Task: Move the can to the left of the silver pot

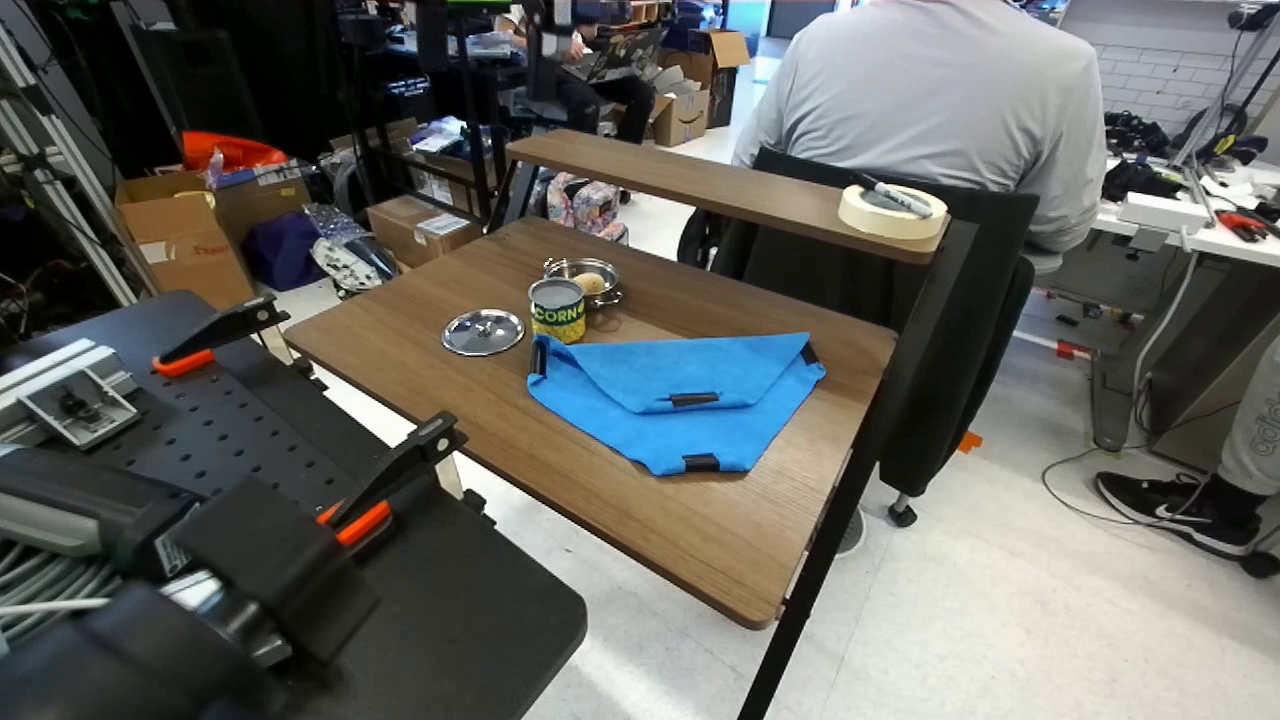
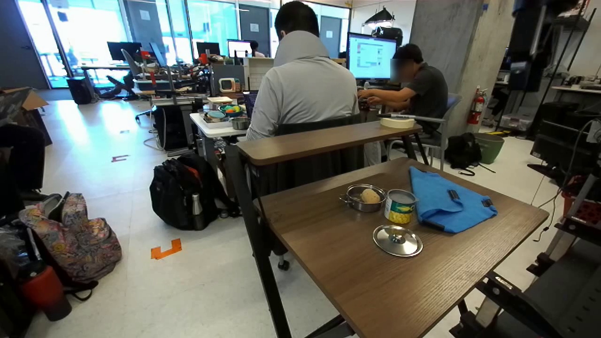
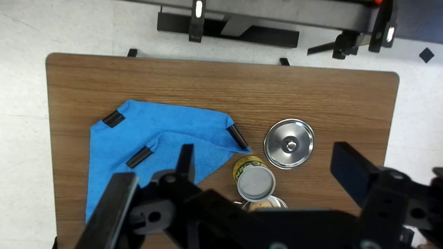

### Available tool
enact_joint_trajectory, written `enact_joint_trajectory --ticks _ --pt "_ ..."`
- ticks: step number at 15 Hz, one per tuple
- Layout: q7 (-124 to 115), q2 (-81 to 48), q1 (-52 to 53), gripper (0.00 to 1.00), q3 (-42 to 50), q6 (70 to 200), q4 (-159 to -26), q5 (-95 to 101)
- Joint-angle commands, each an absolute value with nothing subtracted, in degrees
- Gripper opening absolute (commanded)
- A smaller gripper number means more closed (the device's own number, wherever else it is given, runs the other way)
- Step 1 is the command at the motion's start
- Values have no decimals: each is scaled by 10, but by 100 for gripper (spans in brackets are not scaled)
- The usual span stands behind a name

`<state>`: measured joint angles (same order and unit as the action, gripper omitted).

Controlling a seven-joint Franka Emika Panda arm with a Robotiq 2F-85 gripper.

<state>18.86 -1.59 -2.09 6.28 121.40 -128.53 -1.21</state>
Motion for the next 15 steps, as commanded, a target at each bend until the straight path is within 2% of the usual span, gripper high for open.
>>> enact_joint_trajectory --ticks 1,7,15 --pt "191 -90 -28 100 45 1312 -1269 -43" --pt "166 -214 -34 100 16 1480 -1252 -40" --pt "134 -332 -21 100 -4 1510 -1187 0"
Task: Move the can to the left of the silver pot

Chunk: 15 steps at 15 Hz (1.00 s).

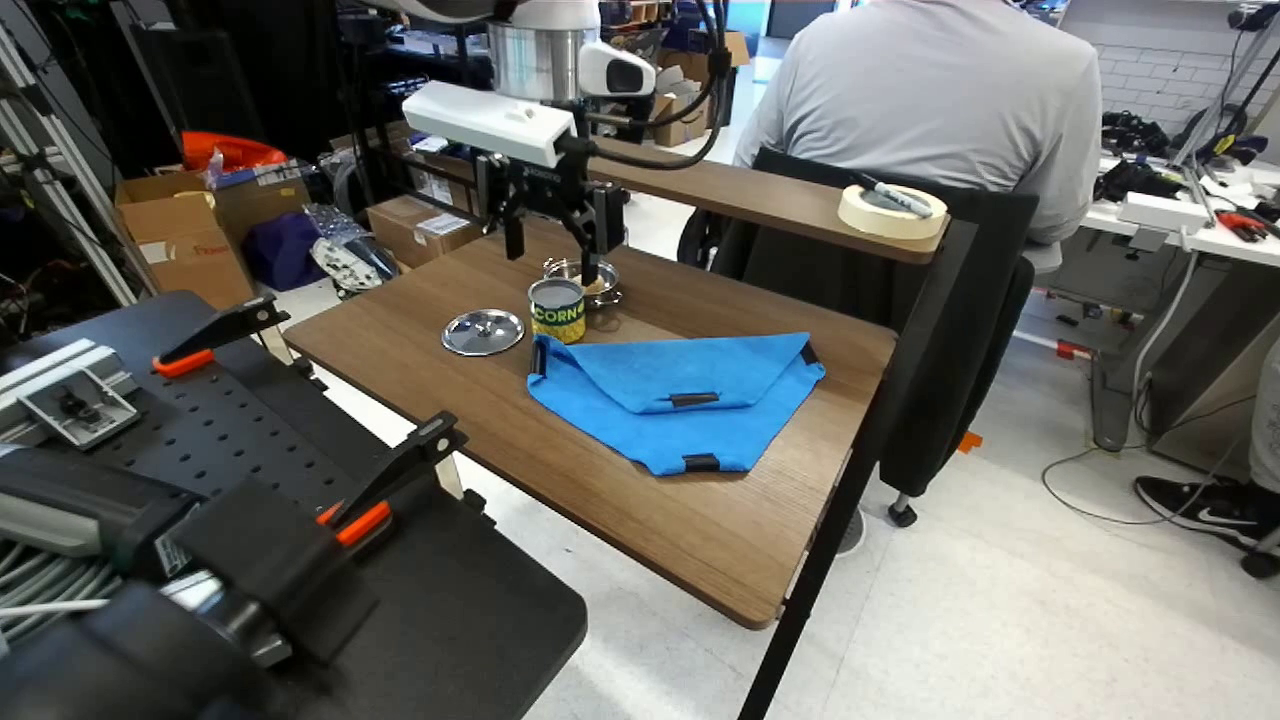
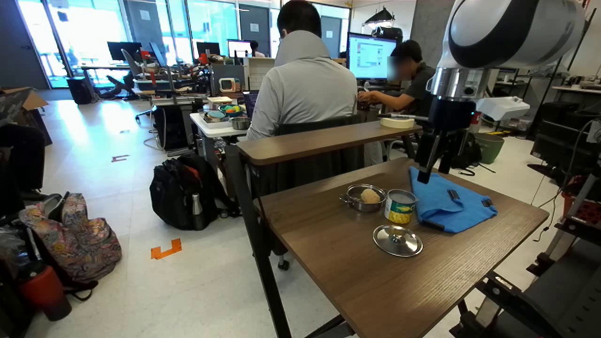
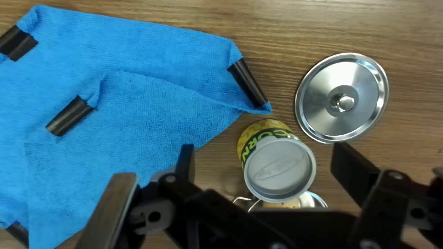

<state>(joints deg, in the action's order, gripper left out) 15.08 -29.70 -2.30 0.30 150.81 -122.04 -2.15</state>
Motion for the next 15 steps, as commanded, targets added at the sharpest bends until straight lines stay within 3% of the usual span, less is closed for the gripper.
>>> enact_joint_trajectory --ticks 1,15 --pt "131 -343 -16 100 -4 1506 -1177 7" --pt "84 -426 18 100 -3 1493 -1090 46"
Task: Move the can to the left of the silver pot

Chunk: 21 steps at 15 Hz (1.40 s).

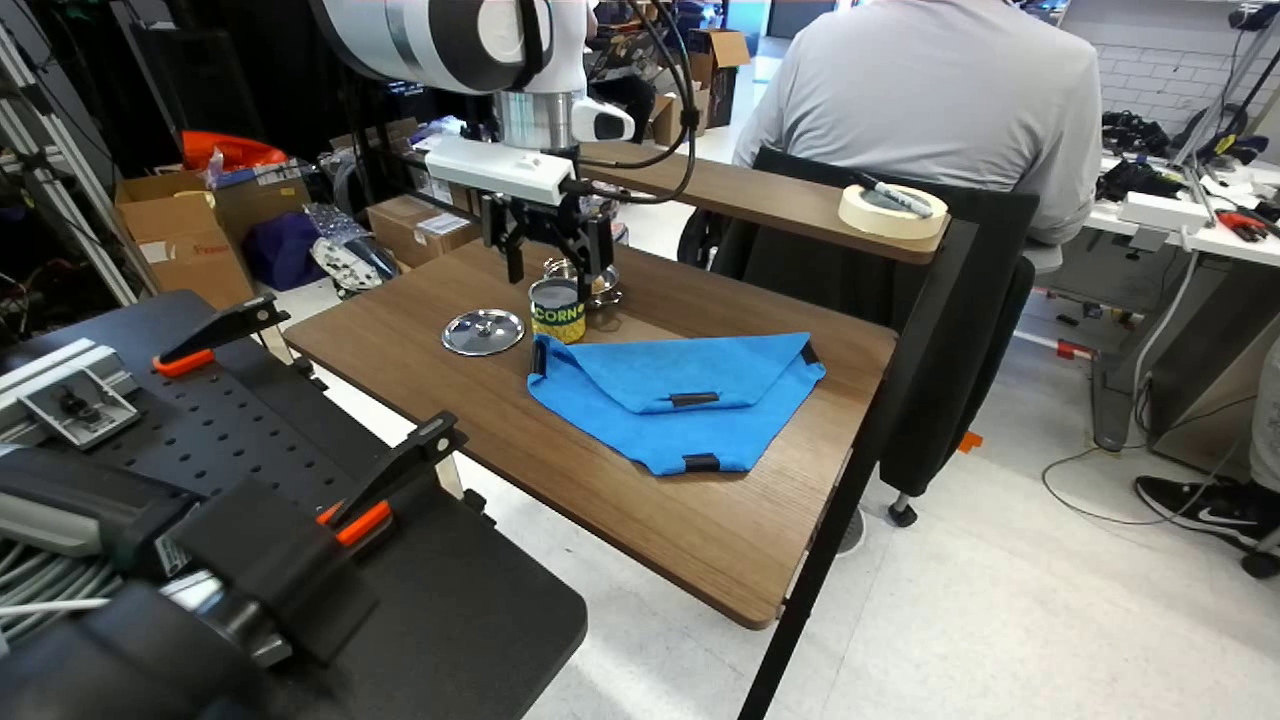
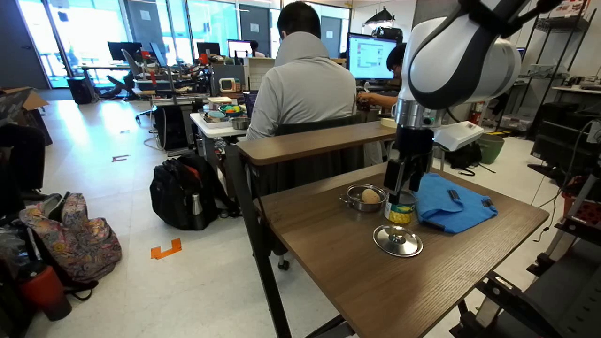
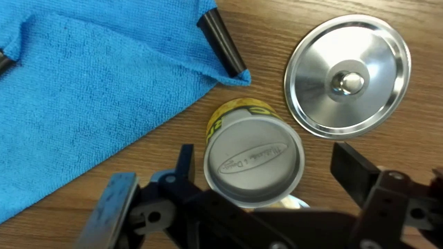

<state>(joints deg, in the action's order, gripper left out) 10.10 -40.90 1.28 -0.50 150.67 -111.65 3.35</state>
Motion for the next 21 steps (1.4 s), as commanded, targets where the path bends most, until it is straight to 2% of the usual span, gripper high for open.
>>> enact_joint_trajectory --ticks 1,21 --pt "82 -429 19 100 -3 1492 -1086 46" --pt "85 -437 14 100 -6 1504 -1086 52"
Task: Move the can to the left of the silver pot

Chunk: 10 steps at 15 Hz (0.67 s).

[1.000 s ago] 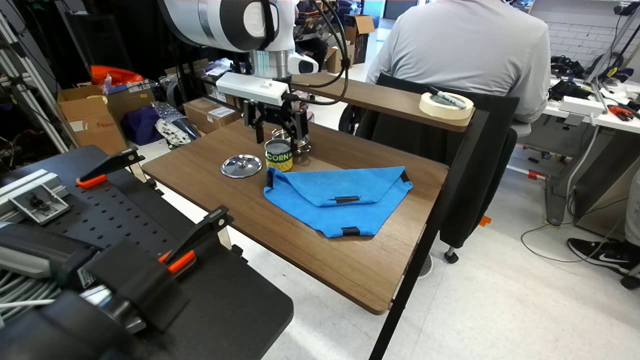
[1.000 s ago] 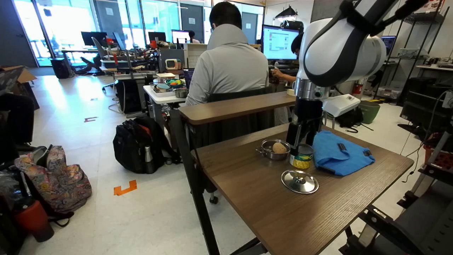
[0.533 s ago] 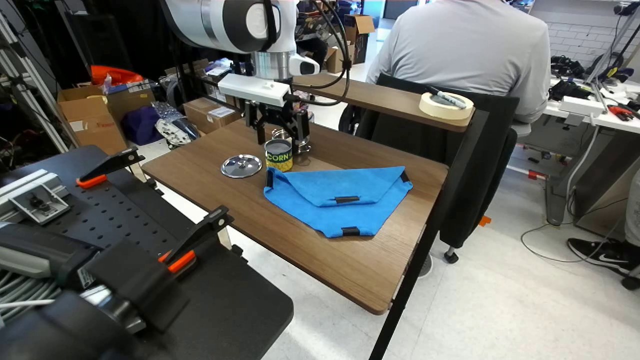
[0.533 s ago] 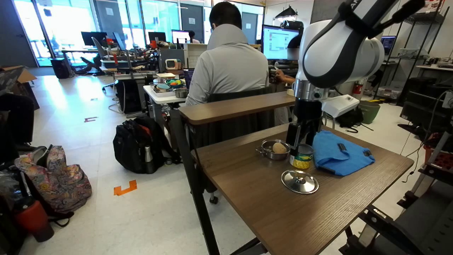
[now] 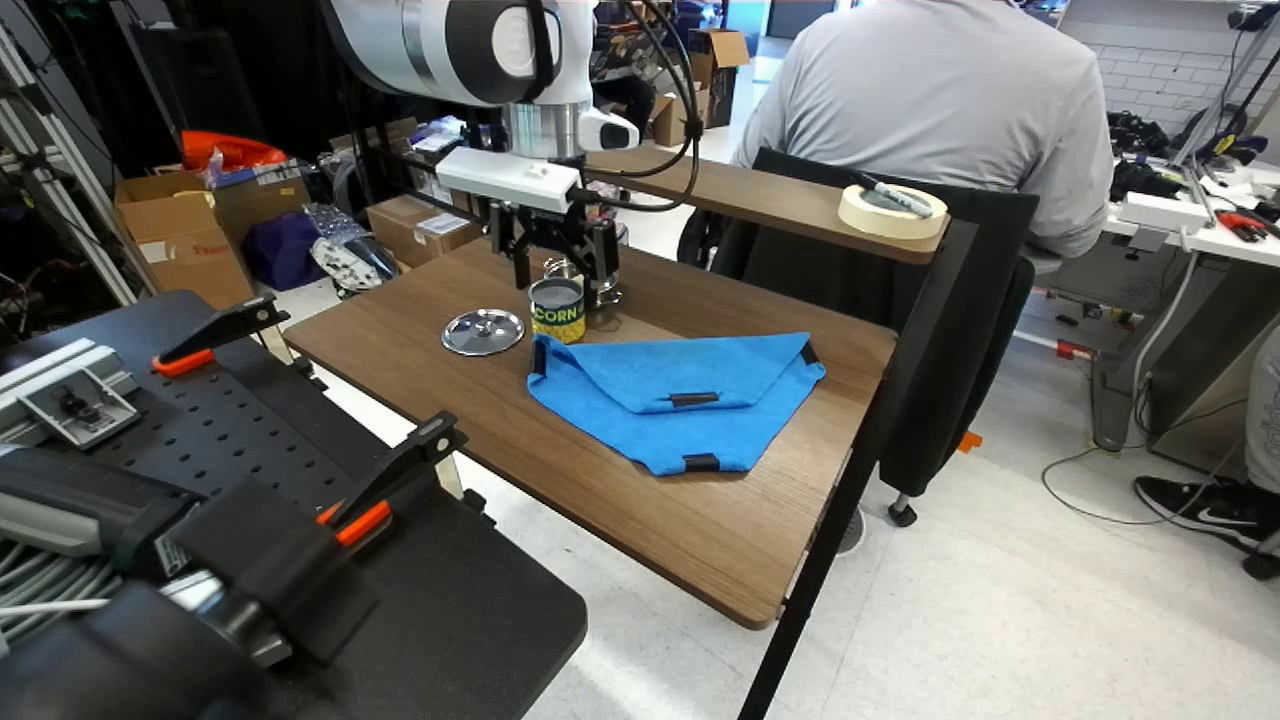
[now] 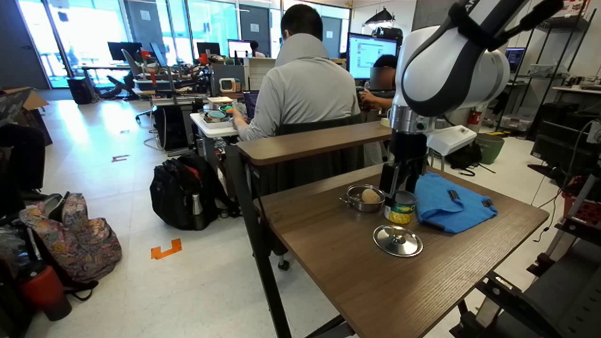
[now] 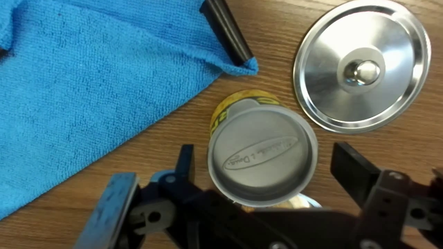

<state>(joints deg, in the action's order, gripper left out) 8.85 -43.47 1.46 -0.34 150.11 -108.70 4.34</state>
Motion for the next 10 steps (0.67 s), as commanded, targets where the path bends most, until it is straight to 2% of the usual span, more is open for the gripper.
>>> enact_joint_trajectory --ticks 1,10 --pt "84 -439 17 100 -6 1503 -1084 55" --pt "72 -446 24 100 3 1513 -1077 63"
